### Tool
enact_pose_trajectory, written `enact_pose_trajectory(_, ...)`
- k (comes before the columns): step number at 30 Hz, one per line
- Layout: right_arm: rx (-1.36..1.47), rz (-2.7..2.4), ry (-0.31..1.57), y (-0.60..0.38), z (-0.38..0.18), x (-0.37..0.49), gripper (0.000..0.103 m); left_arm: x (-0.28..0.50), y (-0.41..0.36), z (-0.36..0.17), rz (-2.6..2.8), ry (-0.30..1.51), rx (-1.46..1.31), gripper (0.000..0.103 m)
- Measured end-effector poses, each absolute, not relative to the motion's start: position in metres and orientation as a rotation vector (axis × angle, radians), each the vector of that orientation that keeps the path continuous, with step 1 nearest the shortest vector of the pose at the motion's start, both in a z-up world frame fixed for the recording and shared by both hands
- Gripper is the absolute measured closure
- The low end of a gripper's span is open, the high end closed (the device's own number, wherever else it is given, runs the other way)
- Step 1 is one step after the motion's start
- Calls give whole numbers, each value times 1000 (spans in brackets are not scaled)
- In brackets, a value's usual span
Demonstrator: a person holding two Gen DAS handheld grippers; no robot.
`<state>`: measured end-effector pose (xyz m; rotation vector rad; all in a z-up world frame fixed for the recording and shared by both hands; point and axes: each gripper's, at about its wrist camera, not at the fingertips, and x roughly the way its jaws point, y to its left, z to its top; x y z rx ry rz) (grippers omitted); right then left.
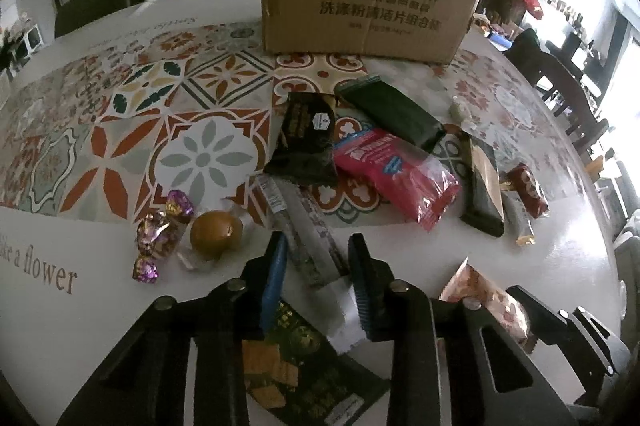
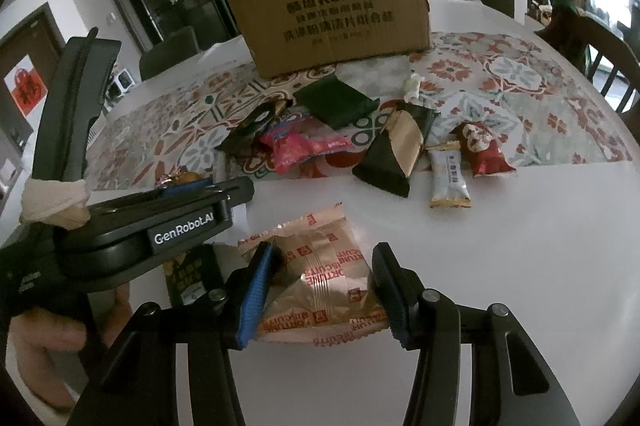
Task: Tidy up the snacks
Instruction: 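Lower the right tool onto the gold-foil biscuit pack while the left tool reaches a white stick snack, then lift the biscuit pack with the right tool while the left tool lifts the white stick snack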
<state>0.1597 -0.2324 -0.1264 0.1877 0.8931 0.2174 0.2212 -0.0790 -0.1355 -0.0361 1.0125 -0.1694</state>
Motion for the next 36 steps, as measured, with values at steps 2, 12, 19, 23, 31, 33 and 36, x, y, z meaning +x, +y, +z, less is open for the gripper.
enact_pose_trajectory(2,197,228,882,-233,-126,158,59,219,-78,-135,-183,1026,-45,76)
enact_pose_trajectory(12,173,239,848,-229,-114,143,62,190,-73,-115,-241,1007,-23,84)
enact_pose_trajectory(19,162,216,803,-234,-86,137,62,177,-70,-90,-290,954,-40,85)
enact_pose_trajectory(23,151,209,761,-237,-65,135,62,174,-71,-70,-307,916,-33,85)
enact_pose_trajectory(31,143,213,690,-245,-22,153,62,189,-74,-25,-330,815,-48,85)
enact_pose_trajectory(33,133,221,669,-247,-10,161,62,200,-75,-14,-346,793,-54,85)
enact_pose_trajectory(36,101,222,634,-247,6,178,62,213,-77,0,-359,762,-50,85)
